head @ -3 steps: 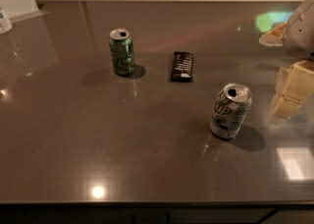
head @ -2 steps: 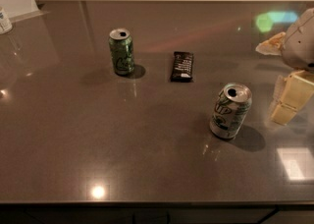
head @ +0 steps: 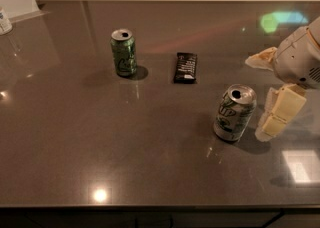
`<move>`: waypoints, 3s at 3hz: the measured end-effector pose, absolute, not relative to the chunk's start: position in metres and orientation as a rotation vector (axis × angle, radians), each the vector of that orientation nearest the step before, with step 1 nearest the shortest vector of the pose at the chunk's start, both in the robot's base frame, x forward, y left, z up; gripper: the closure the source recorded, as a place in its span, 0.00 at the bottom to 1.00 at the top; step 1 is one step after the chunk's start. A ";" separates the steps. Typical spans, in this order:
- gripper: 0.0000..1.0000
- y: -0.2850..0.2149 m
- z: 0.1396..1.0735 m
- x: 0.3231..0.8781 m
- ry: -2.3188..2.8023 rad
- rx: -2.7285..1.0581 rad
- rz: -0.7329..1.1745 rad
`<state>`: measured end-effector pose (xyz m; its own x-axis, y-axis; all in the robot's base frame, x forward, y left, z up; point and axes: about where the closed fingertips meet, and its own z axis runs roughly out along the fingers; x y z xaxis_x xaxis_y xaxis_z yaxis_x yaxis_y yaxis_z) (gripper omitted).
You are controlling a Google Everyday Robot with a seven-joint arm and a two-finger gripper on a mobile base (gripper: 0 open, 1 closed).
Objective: Move 7up can near green can
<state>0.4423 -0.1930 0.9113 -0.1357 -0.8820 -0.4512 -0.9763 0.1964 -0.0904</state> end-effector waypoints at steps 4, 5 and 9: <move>0.63 -0.163 0.906 0.439 2.001 -1.708 0.416; 0.87 -0.147 0.916 0.455 2.012 -1.692 0.424; 1.00 -0.036 0.928 0.539 1.961 -1.695 0.576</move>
Offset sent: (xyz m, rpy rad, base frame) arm -0.0126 0.0293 -0.0177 0.1252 0.0182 0.0437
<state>0.5387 -0.0359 0.9278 -0.1165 -0.7868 -0.6061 -0.9896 0.1438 0.0036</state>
